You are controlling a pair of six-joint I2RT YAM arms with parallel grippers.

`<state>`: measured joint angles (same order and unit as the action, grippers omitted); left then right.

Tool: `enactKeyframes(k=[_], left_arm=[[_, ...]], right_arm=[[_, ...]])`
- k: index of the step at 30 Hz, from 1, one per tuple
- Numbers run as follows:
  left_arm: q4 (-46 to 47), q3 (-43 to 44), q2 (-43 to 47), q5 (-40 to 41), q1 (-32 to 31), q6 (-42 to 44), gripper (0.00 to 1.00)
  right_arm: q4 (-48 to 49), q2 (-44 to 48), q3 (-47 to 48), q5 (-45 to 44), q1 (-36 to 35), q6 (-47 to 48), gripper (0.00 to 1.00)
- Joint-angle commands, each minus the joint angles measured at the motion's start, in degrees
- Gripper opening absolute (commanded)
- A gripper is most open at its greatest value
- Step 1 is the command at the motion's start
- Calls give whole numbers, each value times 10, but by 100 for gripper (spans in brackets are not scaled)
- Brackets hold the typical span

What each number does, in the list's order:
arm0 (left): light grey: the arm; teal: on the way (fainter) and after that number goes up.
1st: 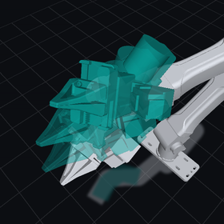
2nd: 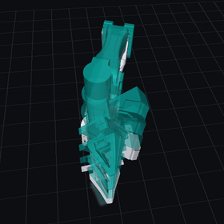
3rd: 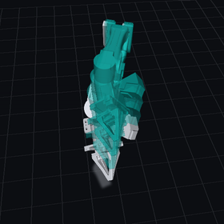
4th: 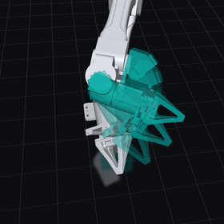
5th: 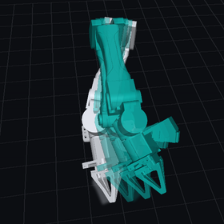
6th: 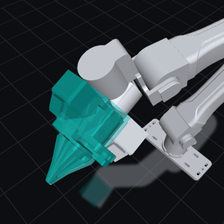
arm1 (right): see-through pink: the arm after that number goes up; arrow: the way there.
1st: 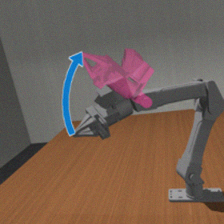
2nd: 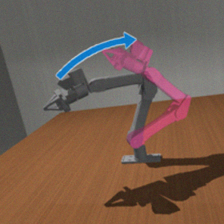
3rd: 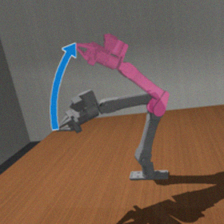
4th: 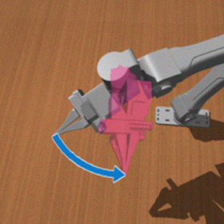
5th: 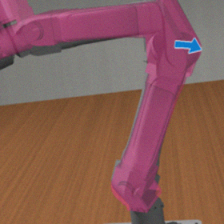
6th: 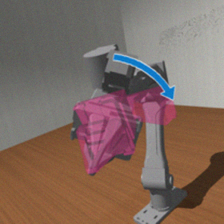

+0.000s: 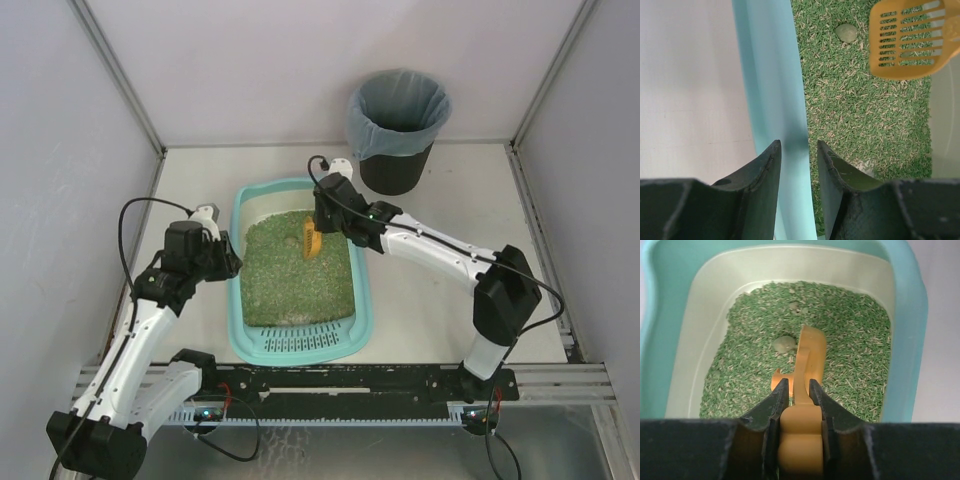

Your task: Clean the litter box

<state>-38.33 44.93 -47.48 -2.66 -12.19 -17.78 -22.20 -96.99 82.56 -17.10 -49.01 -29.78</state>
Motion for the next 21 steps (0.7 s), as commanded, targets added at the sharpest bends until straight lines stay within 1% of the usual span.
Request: enactKeyframes(k=[1,6,9,15,18,21], left_arm=[[18,-11,-4,-24,3,9,40],[17,-11,-4,-24,3,9,40],[18,-11,-6,-23,3,9,40],[18,-11,-9,-24,3,9,40],[18,-11,-8,-25,4,9,39],[18,-11,-8,-25,4,9,39]], right_arm=[[0,-13,22,29,39,-57,0],[-12,-36,23,38,53,-70,0],[-13,-57,23,72,63,-85,0],[33,-109,23,180,74,-114,0],[92,-132,10,270,73,-139,0],[160,-154,-2,339,69,-167,0]])
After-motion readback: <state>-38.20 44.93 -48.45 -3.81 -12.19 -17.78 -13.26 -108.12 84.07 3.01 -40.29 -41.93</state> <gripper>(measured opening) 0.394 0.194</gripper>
